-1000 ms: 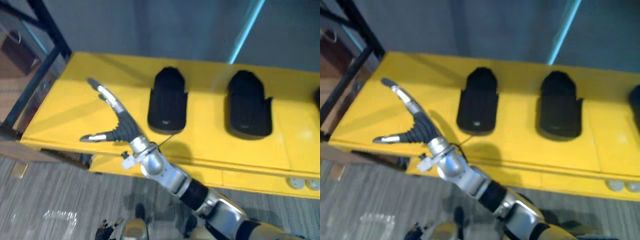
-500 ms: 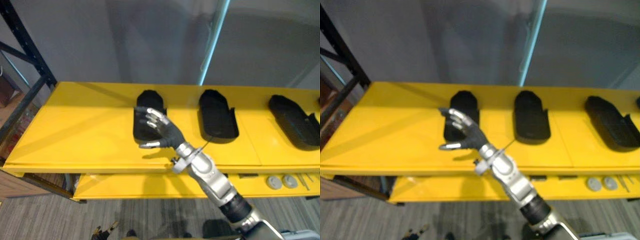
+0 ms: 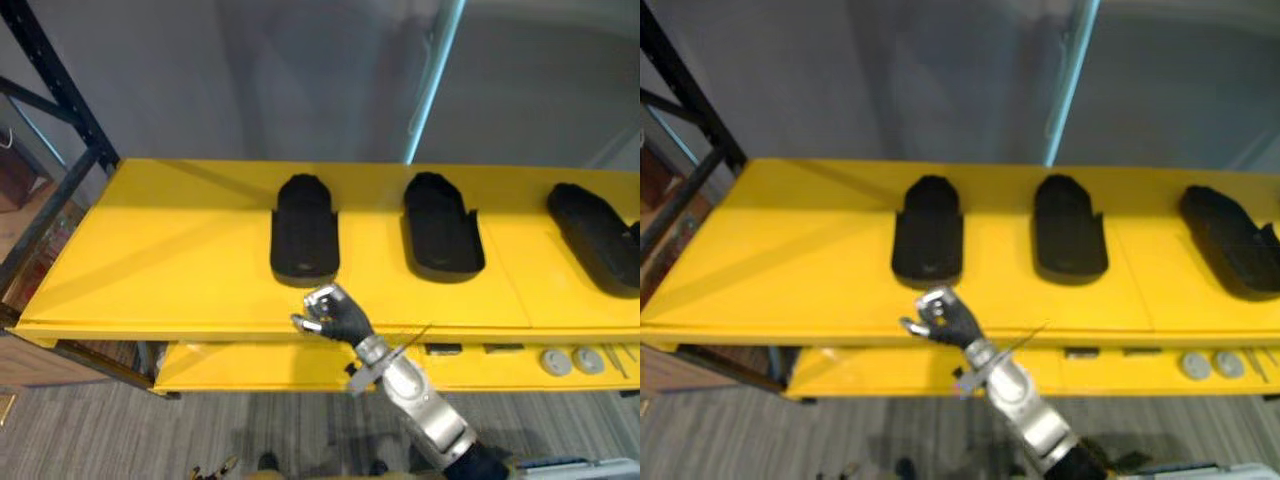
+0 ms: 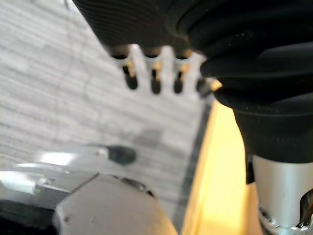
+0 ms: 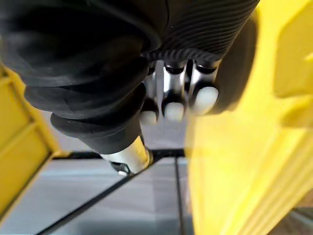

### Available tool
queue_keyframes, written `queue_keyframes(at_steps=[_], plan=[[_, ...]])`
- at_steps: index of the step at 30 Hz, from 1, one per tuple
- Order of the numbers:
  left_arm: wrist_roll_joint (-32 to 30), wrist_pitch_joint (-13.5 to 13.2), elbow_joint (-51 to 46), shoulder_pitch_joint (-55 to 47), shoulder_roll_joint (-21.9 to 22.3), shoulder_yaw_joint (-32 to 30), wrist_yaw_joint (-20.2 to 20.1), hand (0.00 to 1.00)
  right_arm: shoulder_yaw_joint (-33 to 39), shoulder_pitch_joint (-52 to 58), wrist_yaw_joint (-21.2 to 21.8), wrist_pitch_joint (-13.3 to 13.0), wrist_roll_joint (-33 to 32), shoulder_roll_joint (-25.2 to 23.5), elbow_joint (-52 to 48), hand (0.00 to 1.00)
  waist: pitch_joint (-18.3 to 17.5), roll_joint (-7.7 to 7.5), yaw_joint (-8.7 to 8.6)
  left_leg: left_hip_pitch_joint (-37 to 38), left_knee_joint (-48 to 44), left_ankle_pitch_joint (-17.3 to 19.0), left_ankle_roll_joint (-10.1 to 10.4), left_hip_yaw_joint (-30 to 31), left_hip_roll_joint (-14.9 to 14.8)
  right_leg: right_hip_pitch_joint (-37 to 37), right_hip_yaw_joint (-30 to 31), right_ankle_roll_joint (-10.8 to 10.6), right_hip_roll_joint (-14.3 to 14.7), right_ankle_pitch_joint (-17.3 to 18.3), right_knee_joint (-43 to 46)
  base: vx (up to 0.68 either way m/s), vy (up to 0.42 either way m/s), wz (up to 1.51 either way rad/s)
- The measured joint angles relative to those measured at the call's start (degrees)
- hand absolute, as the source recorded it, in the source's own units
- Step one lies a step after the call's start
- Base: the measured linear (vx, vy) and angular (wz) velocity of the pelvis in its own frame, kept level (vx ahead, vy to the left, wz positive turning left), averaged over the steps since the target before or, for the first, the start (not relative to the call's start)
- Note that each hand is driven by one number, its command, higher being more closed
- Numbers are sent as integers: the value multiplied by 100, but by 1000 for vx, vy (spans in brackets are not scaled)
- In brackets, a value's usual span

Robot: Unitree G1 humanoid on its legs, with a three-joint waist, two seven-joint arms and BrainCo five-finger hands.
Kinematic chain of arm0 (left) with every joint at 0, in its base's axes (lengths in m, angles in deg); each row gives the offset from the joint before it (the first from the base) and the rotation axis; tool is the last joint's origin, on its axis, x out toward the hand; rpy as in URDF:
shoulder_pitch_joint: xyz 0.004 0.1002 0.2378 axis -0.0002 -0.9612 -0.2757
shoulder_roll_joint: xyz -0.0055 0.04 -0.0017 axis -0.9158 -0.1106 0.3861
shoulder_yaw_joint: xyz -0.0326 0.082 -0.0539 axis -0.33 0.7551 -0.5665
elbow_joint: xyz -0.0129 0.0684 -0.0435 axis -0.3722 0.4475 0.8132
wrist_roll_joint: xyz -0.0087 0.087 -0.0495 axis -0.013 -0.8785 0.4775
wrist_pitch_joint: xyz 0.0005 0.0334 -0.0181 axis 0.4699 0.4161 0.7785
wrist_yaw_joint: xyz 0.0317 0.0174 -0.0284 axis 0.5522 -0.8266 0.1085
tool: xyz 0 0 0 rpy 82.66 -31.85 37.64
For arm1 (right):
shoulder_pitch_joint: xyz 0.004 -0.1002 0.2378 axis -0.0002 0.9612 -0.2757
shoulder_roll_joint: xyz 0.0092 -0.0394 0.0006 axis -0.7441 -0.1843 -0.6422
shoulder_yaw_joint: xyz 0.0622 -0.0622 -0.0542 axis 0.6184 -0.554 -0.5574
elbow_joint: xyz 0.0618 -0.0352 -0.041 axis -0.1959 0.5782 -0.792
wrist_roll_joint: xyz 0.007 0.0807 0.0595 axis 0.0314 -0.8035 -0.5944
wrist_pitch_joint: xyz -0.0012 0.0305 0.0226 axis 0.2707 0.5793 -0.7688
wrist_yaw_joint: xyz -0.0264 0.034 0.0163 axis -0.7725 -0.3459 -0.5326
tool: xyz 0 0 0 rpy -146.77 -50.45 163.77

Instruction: Walk over and take plastic housings, then place them on the shelf

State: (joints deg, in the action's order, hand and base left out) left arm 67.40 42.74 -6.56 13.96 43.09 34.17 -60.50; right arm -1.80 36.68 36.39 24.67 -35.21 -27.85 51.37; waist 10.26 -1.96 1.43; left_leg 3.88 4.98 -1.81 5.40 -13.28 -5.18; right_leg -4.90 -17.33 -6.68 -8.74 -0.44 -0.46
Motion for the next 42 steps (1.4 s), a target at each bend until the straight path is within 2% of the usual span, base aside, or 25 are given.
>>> queue_keyframes(at_steps=[6,10,11,17,25,33,42], plan=[[23,-104,-47,75,-84,215,39,0,-8,-117,-448,-157,226,-332,615,100,199,-80,127,-12,-32,5,-19,42,62,-2,-23,-21,-59,-3,21,23,18,4],[44,-106,-190,105,-78,253,42,0,-14,-599,-655,-320,230,-407,703,100,319,-19,116,-269,-386,154,-78,156,64,82,-120,-23,-119,-5,147,0,22,14],[61,-112,-246,139,-78,364,40,0,-11,-830,-730,-325,234,-426,755,100,437,18,145,-397,-646,261,-97,188,48,81,-162,-23,-133,-6,201,-38,25,18],[58,-106,-276,147,-36,388,36,0,-11,-1303,-1024,-325,364,-608,1295,100,626,151,270,-802,-1370,571,-156,400,21,81,-277,-23,-144,-5,267,-54,21,13],[53,-94,-277,138,17,375,9,0,36,-1586,-1222,-240,456,-637,1662,100,820,260,363,-1011,-1669,641,-177,493,-2,107,-314,-18,-162,5,295,-59,19,5],[52,-96,-422,120,17,374,-15,0,232,-1886,-1567,-227,495,-859,1945,100,861,223,425,-1198,-1808,647,-194,529,-1,243,-336,-18,-166,2,329,3,4,2],[171,-105,-488,216,17,373,-15,0,456,-2542,-1913,-279,733,-1128,2474,100,1145,238,418,-1376,-2103,779,-238,504,-40,312,-306,-12,-165,6,409,-17,12,0]])
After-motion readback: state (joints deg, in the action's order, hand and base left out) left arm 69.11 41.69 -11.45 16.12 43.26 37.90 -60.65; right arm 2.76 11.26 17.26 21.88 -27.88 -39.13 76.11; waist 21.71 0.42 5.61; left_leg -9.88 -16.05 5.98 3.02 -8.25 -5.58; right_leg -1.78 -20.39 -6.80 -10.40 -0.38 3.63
